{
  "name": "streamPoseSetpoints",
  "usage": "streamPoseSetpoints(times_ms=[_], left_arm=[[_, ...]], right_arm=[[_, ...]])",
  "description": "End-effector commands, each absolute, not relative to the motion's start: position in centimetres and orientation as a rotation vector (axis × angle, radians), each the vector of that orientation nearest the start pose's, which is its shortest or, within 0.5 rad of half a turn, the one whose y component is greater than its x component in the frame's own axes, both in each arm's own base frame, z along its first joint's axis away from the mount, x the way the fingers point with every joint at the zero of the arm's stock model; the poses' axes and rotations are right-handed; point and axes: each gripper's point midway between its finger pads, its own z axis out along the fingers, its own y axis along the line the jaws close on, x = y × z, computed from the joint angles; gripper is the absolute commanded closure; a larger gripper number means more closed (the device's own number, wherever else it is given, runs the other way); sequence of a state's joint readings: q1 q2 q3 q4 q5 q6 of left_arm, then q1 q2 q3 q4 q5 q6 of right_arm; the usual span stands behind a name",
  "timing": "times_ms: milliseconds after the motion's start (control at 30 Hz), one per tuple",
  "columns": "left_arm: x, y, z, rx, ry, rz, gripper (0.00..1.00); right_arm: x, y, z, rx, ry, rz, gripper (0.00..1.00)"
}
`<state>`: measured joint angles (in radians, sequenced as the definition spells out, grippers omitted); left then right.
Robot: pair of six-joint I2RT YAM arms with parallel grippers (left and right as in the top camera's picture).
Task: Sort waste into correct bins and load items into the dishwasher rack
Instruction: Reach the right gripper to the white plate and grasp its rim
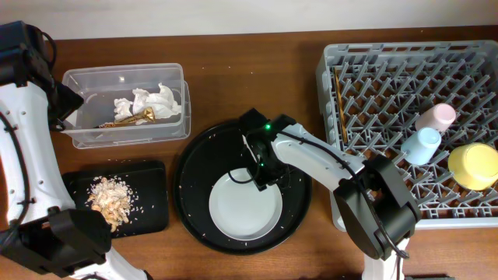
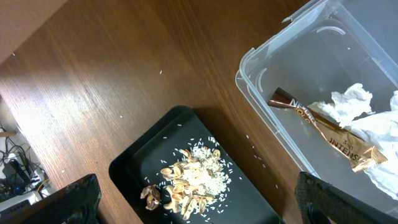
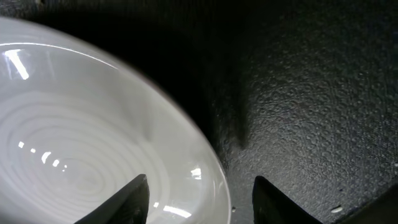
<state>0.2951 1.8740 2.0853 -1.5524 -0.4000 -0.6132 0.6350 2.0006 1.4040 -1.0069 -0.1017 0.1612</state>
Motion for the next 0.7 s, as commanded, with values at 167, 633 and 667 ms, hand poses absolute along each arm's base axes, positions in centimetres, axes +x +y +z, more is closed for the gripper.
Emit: streamPoseSetpoints(times_ms=[167,633,667], left_arm=[[34.2,17.6,25.4,-1.296,2.479,0.516,0.01],[34.2,17.6,25.4,-1.296,2.479,0.516,0.01],[34.2,17.6,25.4,-1.296,2.479,0.516,0.01]], right_arm=[[27.7,22.3,1.1,-0.740,3.134,0.080,0.52],[27.0,21.8,-0.2,-0.712,3.150,0.074,0.77],[27.1,21.8,-0.1,-0.712,3.149,0.074,0.81]])
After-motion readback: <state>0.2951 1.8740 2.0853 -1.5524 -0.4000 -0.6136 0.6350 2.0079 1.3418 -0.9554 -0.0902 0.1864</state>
